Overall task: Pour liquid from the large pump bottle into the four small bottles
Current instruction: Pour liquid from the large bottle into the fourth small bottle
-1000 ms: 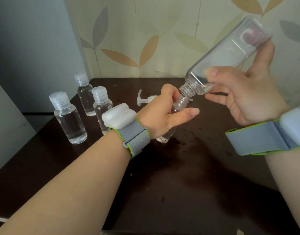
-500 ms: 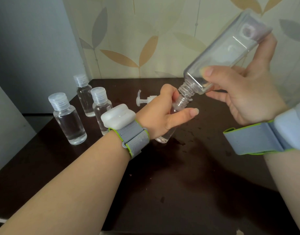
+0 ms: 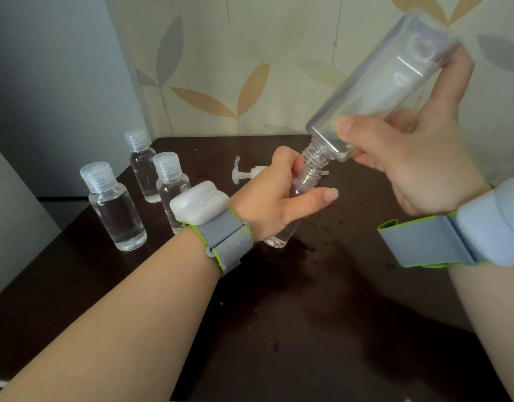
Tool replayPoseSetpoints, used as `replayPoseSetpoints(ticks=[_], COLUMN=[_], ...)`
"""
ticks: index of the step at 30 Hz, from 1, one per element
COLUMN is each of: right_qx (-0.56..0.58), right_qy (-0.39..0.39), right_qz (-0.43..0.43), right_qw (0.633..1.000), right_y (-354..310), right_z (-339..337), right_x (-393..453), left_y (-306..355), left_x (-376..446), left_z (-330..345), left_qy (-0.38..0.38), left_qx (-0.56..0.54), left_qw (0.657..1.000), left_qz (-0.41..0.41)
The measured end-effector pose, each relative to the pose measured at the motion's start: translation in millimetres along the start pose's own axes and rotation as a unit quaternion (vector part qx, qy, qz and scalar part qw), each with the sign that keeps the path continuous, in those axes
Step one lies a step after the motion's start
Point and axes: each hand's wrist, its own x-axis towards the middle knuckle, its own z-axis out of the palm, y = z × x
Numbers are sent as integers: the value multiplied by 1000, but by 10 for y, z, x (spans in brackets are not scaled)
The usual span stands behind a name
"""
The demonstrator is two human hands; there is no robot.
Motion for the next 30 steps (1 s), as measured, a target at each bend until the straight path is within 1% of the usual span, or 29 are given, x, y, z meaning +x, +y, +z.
replayPoseSetpoints(ticks=[15, 30], right_qx=[-38, -28], right_qy=[-1, 0], right_qz=[1, 11], right_qw=[999, 1000], right_y=[-78, -42], right_z=[23, 22], right_x=[-14, 1], left_y=[9, 6], left_x=[-5, -15], left_z=[4, 4], left_qy=[4, 10], left_qx=[-3, -11], left_qw=[1000, 1000], left_qz=[2, 18])
